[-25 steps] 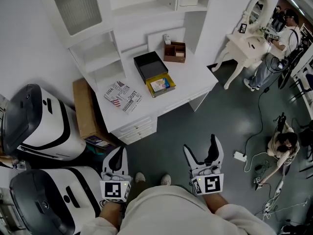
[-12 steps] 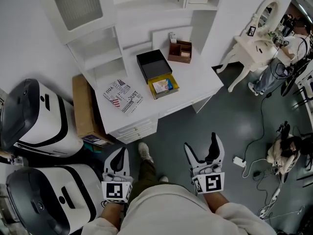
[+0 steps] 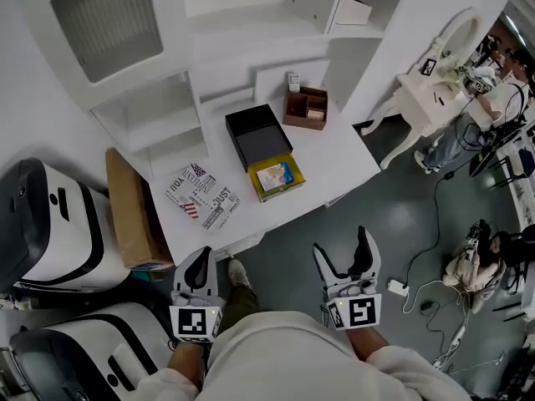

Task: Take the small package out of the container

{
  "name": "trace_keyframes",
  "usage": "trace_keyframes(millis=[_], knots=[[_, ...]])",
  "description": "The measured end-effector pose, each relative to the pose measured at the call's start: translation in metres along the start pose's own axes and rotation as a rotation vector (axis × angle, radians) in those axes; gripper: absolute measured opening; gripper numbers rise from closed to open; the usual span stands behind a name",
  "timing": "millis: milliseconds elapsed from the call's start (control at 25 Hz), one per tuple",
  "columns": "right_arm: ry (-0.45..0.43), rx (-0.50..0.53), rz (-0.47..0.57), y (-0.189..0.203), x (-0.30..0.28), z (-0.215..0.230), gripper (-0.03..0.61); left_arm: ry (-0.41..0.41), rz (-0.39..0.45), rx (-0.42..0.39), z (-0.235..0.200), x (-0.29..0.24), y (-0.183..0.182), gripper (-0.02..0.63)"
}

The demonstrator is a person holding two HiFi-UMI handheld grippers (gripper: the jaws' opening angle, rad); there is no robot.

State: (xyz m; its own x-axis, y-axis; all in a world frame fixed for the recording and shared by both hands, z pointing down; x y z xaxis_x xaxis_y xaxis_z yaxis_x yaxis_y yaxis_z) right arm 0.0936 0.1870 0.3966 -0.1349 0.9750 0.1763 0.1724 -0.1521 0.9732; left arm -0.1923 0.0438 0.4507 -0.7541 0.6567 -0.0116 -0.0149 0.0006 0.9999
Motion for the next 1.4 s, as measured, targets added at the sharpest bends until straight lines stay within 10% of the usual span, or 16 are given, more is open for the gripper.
trace_keyframes(millis=[800,1120,1400], knots=[[-0.093,0.001,-0.070,0.040,-0.152,0.023,0.422,-0.070,-0.046,0.027,-0.066,-0.099,0.003,0.008],[-0.331,0.123,-0.304,0.084,-0.188,0.035,0.422,-0.148,-0.055,0.027,-0.053,-0.113,-0.002,0.008],[-0.524,0.293,-0.295,0.138,-0.222,0.036,0.420,-0.201,-0.070,0.036,-0.048,-0.114,0.003,0.008]])
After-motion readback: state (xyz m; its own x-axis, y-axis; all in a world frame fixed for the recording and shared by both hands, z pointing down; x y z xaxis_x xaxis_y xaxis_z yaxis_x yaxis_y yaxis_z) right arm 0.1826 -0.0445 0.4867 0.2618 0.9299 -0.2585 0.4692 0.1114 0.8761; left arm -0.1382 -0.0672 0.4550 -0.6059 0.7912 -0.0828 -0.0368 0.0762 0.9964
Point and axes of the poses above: the fingertips, and each gripper's own axes: x backward along the fingers, z to its right, y out of its underside, the point moved 9 cm from there along x, backward along the fingers, and after that the axes turned 8 degrees about z, right-handed, at the moved point
